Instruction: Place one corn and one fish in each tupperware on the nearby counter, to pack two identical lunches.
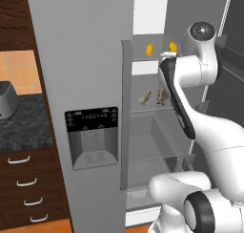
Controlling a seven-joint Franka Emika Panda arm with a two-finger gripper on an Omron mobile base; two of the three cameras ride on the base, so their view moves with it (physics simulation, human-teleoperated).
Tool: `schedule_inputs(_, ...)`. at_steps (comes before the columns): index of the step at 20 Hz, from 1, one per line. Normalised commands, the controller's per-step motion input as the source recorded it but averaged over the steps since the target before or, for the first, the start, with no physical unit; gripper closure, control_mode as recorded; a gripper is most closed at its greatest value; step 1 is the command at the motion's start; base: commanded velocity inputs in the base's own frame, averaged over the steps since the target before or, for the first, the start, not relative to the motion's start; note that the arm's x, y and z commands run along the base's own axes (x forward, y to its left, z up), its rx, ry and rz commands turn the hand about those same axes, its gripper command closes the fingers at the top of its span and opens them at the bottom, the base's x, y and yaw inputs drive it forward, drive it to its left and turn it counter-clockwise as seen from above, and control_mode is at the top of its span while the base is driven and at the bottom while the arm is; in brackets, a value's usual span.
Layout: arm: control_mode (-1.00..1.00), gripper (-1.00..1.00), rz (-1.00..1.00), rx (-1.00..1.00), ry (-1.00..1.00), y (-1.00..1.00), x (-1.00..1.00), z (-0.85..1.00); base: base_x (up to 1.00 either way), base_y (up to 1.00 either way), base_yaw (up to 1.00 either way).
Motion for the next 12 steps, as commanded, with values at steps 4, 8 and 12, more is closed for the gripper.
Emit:
schedule_inputs(4, -1.00, -1.00, -0.03, 0.00, 0.01, -0.33, 0.62, 0.24, 0.00, 0.00, 0.00)
schedule_inputs(8, -1.00, -1.00, 0.01, 0.00, 0.00, -0.26, 0.72, 0.20, 0.00, 0.00, 0.00)
schedule_inputs(12, -1.00, -1.00, 0.01, 0.00, -0.01, -0.46, 0.64, 0.02, 0.00, 0.00, 0.00)
